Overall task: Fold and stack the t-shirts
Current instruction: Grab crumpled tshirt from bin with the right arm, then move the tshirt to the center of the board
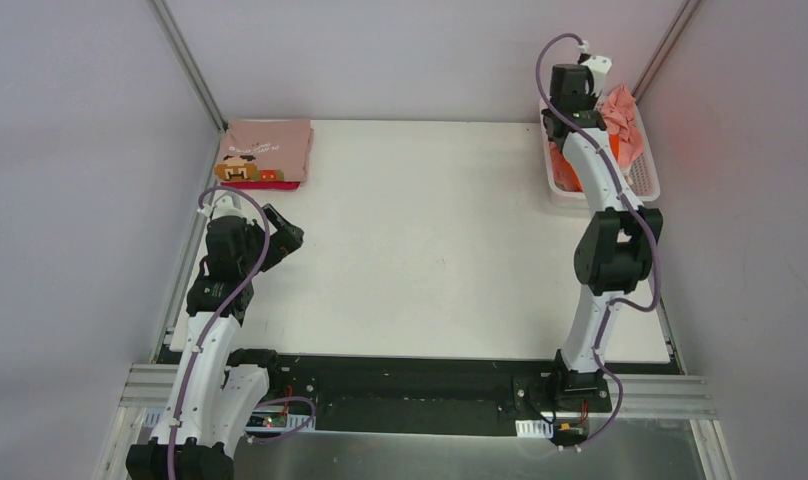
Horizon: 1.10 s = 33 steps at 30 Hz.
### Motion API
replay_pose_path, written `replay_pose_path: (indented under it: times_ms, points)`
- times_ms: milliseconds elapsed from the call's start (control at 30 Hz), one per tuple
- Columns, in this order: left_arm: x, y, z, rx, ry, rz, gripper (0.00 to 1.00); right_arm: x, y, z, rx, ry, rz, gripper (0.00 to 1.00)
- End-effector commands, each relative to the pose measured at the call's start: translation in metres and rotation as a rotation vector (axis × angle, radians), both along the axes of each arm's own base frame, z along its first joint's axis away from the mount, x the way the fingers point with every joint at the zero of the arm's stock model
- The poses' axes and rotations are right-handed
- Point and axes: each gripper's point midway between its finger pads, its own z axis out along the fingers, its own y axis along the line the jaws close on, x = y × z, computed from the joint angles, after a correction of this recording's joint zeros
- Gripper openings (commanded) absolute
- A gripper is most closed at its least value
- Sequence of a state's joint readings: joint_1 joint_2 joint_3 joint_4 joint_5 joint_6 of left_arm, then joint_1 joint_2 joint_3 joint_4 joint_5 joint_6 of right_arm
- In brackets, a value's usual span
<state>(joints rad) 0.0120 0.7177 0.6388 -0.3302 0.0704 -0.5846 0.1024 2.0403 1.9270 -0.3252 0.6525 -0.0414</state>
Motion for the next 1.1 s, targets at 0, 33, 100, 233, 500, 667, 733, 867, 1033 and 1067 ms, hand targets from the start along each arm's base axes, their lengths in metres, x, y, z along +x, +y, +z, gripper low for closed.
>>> replay_pose_path:
  times_ms: [0, 33, 100, 233, 500, 667, 733, 867, 1033, 1067]
  points:
    - [0.0, -0.005, 0.007, 0.013, -0.026, -0.038, 1.0, -0.051, -0.016, 0.171, -0.008, -0.385, -0.058, 0.0]
    - [0.0, -0.004, 0.007, 0.015, -0.026, -0.038, 1.0, -0.061, -0.016, 0.192, 0.002, -0.436, -0.051, 0.0]
    - [0.0, -0.005, 0.007, 0.015, -0.027, -0.04, 1.0, -0.086, -0.013, 0.235, 0.032, -0.544, -0.017, 0.0]
    - [0.001, -0.006, 0.009, 0.01, -0.032, -0.045, 1.0, -0.127, 0.016, 0.301, 0.138, -0.712, 0.167, 0.0]
    - [0.001, -0.009, 0.015, -0.006, -0.043, -0.053, 1.0, -0.209, 0.126, 0.383, 0.413, -0.821, 0.66, 0.0]
    - [0.001, -0.009, 0.021, -0.03, -0.061, -0.032, 1.0, -0.238, 0.196, 0.383, 0.549, -0.771, 0.859, 0.0]
    - [0.001, -0.007, 0.023, -0.043, -0.067, -0.01, 1.0, -0.244, 0.221, 0.381, 0.623, -0.756, 0.92, 0.0]
    - [0.0, -0.006, 0.022, -0.078, -0.069, 0.03, 1.0, -0.252, 0.271, 0.378, 0.781, -0.721, 1.009, 0.0]
    - [-0.003, -0.004, 0.031, -0.094, -0.094, 0.053, 1.0, -0.274, 0.346, 0.386, 0.924, -0.697, 1.158, 0.0]
    - [-0.004, -0.003, 0.033, -0.096, -0.099, 0.059, 1.0, -0.277, 0.358, 0.39, 0.939, -0.698, 1.173, 0.0]
